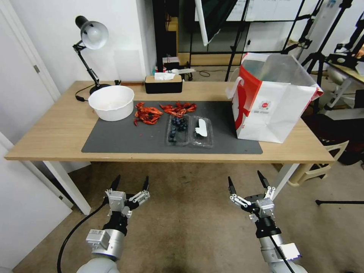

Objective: Close the takeout container lid, then place the container into the takeout bag.

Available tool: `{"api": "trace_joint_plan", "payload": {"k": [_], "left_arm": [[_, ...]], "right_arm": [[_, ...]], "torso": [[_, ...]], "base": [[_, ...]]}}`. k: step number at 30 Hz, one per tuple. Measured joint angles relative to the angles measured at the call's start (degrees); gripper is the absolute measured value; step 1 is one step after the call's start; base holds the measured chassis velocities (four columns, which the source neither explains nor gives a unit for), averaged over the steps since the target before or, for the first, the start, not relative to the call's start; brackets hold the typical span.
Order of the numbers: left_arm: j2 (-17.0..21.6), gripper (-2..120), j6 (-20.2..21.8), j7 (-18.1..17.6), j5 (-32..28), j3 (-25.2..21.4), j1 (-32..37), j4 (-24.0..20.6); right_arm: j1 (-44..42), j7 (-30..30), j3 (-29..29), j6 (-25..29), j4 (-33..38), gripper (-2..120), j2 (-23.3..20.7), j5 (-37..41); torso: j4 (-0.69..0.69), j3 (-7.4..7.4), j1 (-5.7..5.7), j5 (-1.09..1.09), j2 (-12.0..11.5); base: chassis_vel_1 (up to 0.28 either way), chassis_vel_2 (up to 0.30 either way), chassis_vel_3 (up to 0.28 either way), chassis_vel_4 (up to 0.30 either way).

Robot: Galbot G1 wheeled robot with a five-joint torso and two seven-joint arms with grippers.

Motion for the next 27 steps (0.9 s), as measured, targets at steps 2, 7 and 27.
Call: {"api": "trace_joint_plan", "payload": {"k": [2,7,27], "left_arm": [[0.03,100,-0.08,0.00,0.06,-0.14,0.00,0.04],[0.31,100,-0.61,0.30,-0.04,-0.98,0.06,0.21],[-0.12,100,-0.82,-0.04,-1.34,-1.56,0.50,0.40]], "right_arm": [[0.39,-0.10,-0.34,-0.43,0.00,100,-0.06,-0.06],[2.99,-1.25,-4.24,-7.55,1.87,100,-1.08,7.83],[22.26,10.12,-19.15,-27.08,4.59,100,8.77,62.56]], "torso": [[0.00,0.00,0.00,0.00,0.00],[-0.01,0.00,0.00,0.00,0.00],[0.00,0.01,0.01,0.00,0.00]], "base": [[0.000,0.000,0.000,0.000],[0.000,0.000,0.000,0.000],[0.000,0.000,0.000,0.000]]}}
